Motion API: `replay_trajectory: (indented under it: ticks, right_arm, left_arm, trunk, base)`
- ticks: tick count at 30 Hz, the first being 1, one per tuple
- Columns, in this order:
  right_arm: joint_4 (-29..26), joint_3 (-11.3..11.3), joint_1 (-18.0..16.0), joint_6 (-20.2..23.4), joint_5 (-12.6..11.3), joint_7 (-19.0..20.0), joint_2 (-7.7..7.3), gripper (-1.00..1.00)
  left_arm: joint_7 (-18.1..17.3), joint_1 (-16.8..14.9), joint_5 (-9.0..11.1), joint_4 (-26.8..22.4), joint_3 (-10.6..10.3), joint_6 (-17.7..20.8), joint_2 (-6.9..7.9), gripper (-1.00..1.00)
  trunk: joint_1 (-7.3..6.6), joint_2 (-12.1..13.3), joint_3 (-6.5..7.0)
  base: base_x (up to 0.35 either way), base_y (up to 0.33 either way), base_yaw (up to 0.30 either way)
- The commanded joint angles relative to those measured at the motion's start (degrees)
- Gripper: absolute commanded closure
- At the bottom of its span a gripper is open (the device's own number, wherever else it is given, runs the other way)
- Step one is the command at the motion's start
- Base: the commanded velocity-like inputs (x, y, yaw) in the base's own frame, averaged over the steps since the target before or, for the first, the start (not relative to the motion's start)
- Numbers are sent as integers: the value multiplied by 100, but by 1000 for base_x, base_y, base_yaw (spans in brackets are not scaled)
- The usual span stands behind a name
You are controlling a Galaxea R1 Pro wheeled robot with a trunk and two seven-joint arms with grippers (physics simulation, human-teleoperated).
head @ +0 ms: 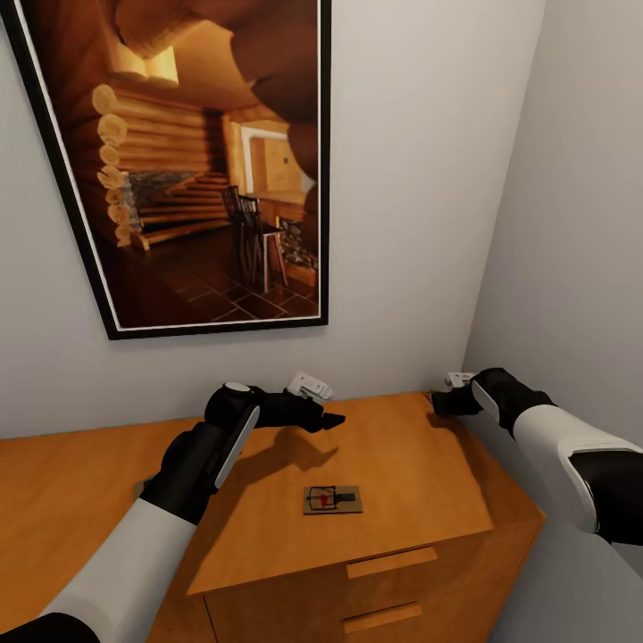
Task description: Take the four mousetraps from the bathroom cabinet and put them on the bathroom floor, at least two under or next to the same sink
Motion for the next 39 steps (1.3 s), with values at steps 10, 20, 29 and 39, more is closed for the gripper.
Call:
replay_trajectory:
  ticks: [10, 20, 29, 39]
  right_arm:
    - [-1896, 110, 2, 1683, -5, 89, -118, 100]
    - [-1982, 110, 2, 1768, -8, 98, -119, 100]
    - [-1986, 110, 2, 1771, -8, 98, -119, 100]
    - [-1979, 110, 2, 1768, -8, 98, -114, 100]
  left_arm:
    - [-18, -5, -7, -10, 4, 35, -2, -100]
    - [-18, -5, -7, -10, 4, 35, -2, -100]
    - [-18, -5, -7, -10, 4, 35, -2, -100]
    - [-17, -5, 4, -33, 11, 48, -2, -100]
  trunk:
    - [0, -3, -8]
    - [0, -3, -8]
    - [0, -3, -8]
    - [0, -3, -8]
  base:
    - [0, 0, 0]
    - [0, 0, 0]
    - [0, 0, 0]
    - [-99, 0, 0]
